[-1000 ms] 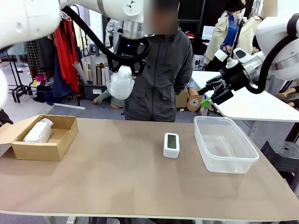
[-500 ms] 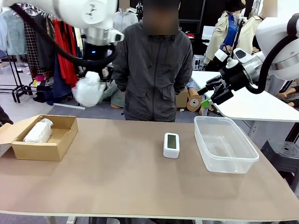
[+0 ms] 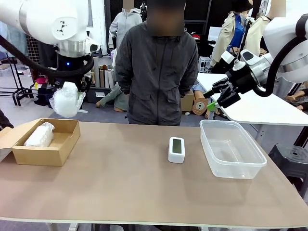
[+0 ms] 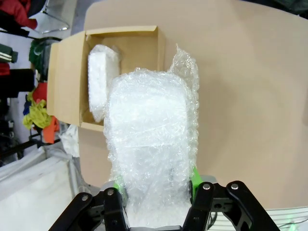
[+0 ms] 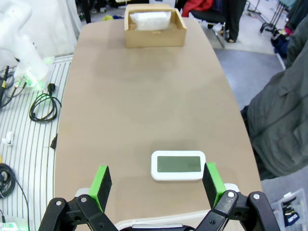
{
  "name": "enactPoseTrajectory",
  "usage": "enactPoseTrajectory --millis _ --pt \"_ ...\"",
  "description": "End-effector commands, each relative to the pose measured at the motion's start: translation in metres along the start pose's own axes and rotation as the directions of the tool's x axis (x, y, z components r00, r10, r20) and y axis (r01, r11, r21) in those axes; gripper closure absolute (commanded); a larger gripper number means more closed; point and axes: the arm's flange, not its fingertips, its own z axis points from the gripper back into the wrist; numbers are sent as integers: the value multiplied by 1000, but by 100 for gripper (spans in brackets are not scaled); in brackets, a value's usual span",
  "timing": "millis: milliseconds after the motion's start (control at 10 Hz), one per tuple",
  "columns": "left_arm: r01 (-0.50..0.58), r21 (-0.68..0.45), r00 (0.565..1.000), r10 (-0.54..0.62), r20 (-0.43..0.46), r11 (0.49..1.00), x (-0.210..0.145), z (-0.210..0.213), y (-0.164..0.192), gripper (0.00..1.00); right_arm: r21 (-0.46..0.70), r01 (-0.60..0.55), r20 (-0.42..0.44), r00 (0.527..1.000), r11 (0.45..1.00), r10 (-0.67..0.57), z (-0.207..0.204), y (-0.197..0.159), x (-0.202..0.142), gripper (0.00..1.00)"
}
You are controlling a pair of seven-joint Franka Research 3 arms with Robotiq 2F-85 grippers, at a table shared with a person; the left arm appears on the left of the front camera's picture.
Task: Separate and place wrapped and unwrapped clocks.
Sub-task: If the picked Digital clock is wrapped, place it in the Package Box ; if not, place it in the Organizing box.
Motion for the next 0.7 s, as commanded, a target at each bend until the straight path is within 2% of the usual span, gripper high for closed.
enactPoseTrajectory --millis 0,100,600 --pt "-4 -16 1000 3 -3 1000 -10 -2 3 100 -1 -6 6 1000 1000 6 1 0 2 0" --pt "0 0 1000 0 0 1000 0 0 0 100 -1 -6 6 1000 1000 6 1 0 2 0" --pt "0 0 1000 0 0 1000 0 0 0 100 -1 -6 6 1000 1000 6 1 0 2 0"
